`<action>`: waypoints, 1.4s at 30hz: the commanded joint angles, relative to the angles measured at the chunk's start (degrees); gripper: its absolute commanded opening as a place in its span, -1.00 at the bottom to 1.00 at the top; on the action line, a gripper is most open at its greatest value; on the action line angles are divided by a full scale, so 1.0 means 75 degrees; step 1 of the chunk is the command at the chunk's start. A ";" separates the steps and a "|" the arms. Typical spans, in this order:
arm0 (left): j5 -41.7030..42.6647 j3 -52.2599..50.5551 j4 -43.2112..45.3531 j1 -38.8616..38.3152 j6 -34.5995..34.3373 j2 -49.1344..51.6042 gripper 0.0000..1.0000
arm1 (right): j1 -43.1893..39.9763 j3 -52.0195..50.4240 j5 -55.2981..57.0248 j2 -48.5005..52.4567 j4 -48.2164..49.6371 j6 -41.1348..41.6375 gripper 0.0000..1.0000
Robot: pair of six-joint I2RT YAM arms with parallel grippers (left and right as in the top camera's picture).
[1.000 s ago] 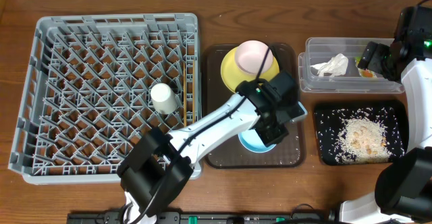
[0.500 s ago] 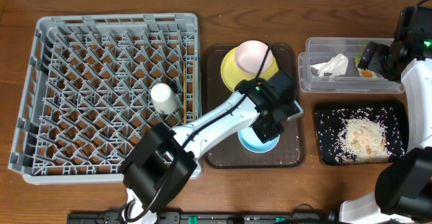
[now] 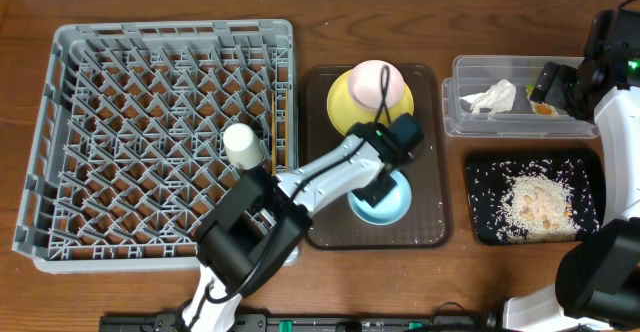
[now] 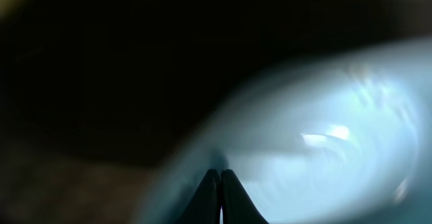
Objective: Sort waste into correct bins and load items into the dishwasher rack
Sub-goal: 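Grasp the light-blue bowl rim with the left gripper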
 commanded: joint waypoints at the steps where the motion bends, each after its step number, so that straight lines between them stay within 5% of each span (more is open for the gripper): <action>1: -0.1201 0.0041 -0.0122 0.0490 -0.1102 -0.0064 -0.87 | -0.0047 0.0149 0.0122 -0.0152 -0.0012 -0.0085 0.98; 9: -0.1049 0.0283 -0.0184 0.1285 -0.1294 -0.0271 -0.69 | -0.0047 0.0149 0.0122 -0.0152 -0.0009 -0.0085 0.98; 14: -0.0152 0.0720 -0.0154 0.1169 -0.1291 -0.1046 -0.34 | -0.0047 0.0149 0.0122 -0.0152 -0.0012 -0.0087 0.98; 20: 0.0495 0.0729 -0.0230 0.0784 -0.1294 -0.1772 -0.20 | -0.0047 0.0149 0.0122 -0.0152 -0.0009 -0.0085 0.99; 29: 0.0810 0.0388 -0.0067 0.0029 -0.1297 -0.1250 -0.18 | -0.0047 0.0149 0.0122 -0.0152 -0.0009 -0.0085 0.98; 35: -0.0452 0.0358 -0.0073 -0.0070 -0.1556 -0.0848 -0.19 | -0.0047 0.0149 0.0122 -0.0152 -0.0012 -0.0087 0.98; 42: -0.0557 0.0318 -0.0032 -0.0070 -0.1553 -0.0801 -0.20 | -0.0047 0.0149 0.0122 -0.0152 -0.0009 -0.0085 0.99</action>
